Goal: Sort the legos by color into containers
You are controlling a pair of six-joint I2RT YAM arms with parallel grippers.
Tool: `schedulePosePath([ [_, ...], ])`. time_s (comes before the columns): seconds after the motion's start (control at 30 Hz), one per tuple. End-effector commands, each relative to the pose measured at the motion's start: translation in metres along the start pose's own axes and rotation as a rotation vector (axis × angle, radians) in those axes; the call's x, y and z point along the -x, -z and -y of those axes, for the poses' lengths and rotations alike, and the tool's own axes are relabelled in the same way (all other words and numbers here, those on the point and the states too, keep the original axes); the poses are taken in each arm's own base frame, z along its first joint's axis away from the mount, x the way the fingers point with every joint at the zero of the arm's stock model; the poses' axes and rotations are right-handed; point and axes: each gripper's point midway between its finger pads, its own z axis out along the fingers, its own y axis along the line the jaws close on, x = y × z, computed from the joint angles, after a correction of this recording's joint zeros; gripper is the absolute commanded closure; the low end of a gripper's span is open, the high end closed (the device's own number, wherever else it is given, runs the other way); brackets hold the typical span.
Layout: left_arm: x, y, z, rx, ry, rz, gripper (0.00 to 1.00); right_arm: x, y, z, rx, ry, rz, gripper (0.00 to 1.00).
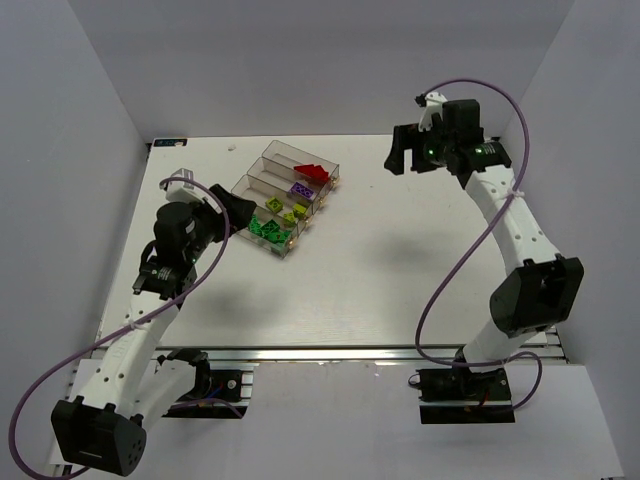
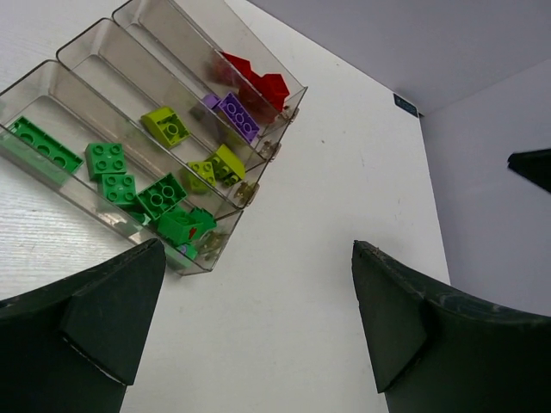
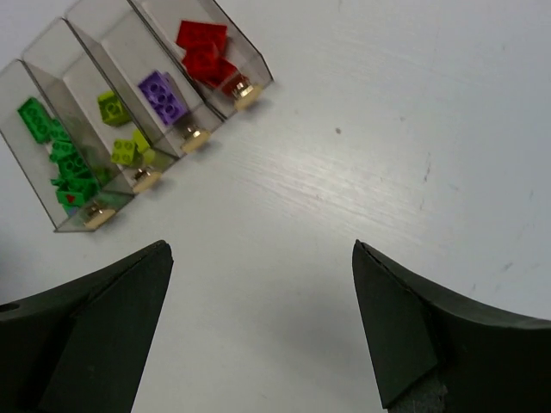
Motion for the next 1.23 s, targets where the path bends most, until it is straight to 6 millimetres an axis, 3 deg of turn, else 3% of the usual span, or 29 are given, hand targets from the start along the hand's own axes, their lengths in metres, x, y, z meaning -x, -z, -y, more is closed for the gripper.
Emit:
schedulePosePath([
  [0.0,0.02,0.009,0.028,-0.1,-0.035,0.043,0.02,-0.01,0.035,0.014,-0.128,0.006,0.005,0.11],
  [0.17,0.023,0.014,0.042,-0.164,-0.039,0.037,0.02,-0.038,0.051,0.011,-0.136,0.0,-0.01,0.11],
  [0.47,0.019,0.026,0.052,-0.222,-0.036,0.02,0.02,-0.041,0.079,0.003,-0.136,0.038,0.04,0.11],
  [0.7,0.012,0.034,0.053,-0.248,-0.025,0.011,0.02,-0.047,0.086,-0.011,-0.069,0.048,0.042,0.11],
  [1.2,0.012,0.048,0.056,-0.264,-0.018,0.022,0.02,-0.066,0.087,-0.01,-0.076,0.02,0.036,0.1],
])
